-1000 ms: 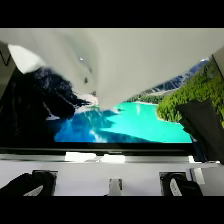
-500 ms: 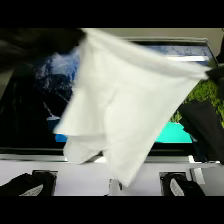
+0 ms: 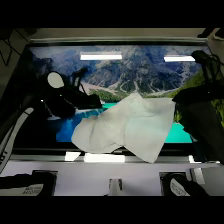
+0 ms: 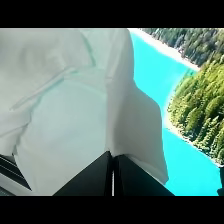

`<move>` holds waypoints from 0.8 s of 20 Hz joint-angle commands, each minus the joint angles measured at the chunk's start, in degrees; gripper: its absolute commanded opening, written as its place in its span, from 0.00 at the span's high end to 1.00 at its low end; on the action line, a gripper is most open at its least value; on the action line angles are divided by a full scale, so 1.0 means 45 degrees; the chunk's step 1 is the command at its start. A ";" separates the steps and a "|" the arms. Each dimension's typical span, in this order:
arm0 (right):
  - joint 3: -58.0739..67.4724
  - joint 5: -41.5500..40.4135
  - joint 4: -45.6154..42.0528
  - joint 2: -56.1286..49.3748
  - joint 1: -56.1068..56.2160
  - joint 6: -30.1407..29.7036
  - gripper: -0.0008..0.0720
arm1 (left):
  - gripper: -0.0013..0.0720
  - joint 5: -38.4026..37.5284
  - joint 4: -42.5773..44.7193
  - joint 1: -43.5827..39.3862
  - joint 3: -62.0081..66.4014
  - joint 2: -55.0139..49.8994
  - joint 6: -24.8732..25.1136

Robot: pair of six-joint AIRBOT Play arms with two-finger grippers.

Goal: Fold the shirts.

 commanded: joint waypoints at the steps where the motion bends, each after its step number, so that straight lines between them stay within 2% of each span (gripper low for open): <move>1: -0.0306 -0.0010 -0.0165 -0.0219 0.0015 -0.0194 0.96 | 0.14 -0.4449 0.5600 0.0680 -0.0214 0.0792 -0.0058; 2: -0.0306 -0.0005 -0.0180 -0.0219 0.0015 -0.0204 0.96 | 0.00 -0.5110 0.6353 0.0860 -0.0593 0.1239 -0.0063; 4: -0.0306 -0.0010 -0.0175 -0.0219 0.0015 -0.0204 0.96 | 0.00 -0.5090 0.5537 0.1277 -0.2166 0.2220 -0.0389; 5: -0.0306 -0.0010 -0.0180 -0.0219 0.0015 -0.0209 0.96 | 0.00 -0.4517 0.4726 0.1418 -0.3376 0.2710 -0.0597; 8: -0.0306 -0.0010 -0.0170 -0.0219 0.0015 -0.0301 0.96 | 0.00 -0.2273 0.1753 0.1462 -0.6955 0.3507 -0.1015; 11: -0.0321 0.0000 -0.0165 -0.0219 0.0015 -0.0359 0.96 | 0.00 0.0282 -0.1613 0.1277 -0.8869 0.3623 -0.0719; 13: -0.0321 0.0000 -0.0170 -0.0219 0.0015 -0.0393 0.96 | 0.00 0.1773 -0.2390 0.0748 -0.9204 0.3580 -0.0729; 16: -0.0321 -0.0015 -0.0170 -0.0219 0.0015 -0.0393 0.96 | 0.00 0.2744 -0.2424 -0.0015 -0.9199 0.3041 -0.1059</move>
